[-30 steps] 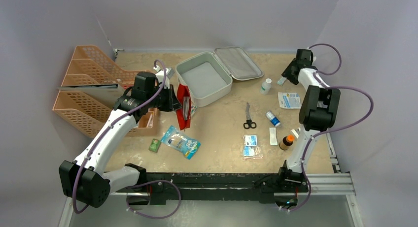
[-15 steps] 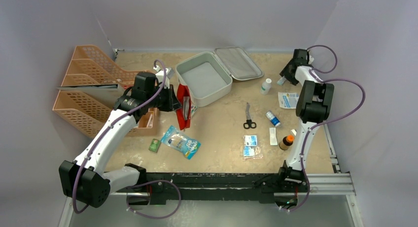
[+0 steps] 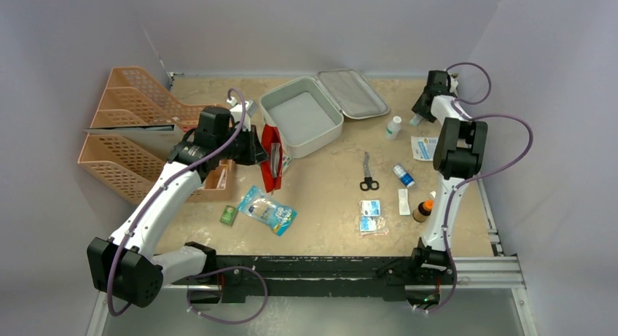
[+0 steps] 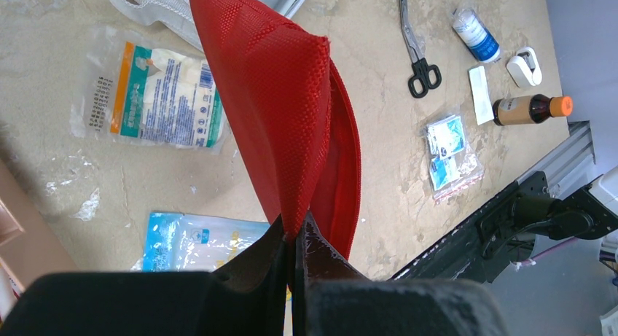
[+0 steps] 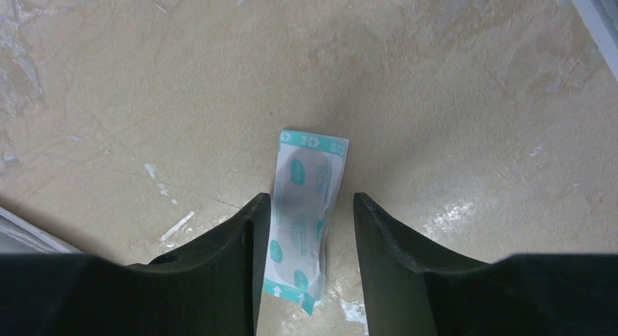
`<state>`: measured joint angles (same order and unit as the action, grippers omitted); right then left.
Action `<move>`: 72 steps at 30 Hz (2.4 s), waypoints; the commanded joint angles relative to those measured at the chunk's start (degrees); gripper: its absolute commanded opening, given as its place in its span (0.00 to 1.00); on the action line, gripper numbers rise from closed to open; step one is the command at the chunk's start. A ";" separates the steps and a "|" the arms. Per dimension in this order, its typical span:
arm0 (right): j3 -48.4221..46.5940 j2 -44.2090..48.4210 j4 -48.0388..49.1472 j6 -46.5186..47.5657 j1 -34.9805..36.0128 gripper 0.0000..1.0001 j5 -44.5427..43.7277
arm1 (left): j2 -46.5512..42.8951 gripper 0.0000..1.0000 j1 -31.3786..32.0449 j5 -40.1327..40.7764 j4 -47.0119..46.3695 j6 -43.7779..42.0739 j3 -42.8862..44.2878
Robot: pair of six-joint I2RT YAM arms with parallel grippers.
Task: Organize the medicine kit
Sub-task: Pick up the medical item at the center of the board, then place the medical item at the medicine pouch.
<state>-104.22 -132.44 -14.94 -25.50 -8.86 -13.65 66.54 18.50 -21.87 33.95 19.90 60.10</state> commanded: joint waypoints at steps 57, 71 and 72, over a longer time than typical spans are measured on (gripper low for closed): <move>25.75 48.92 -3.61 1.40 23.35 0.00 24.01 | -0.36 0.00 -0.22 0.43 -1.87 -0.83 0.99; 34.63 57.00 7.80 -6.02 43.91 0.00 22.97 | 0.25 0.00 -0.23 -0.28 -2.13 -0.39 0.81; 34.09 56.55 7.94 -6.02 44.84 0.00 22.78 | 0.33 0.00 -0.24 -0.32 -2.18 -0.31 0.81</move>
<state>-69.17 -77.19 -11.79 -29.67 32.77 9.61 66.72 18.50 -21.67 33.95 19.92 60.10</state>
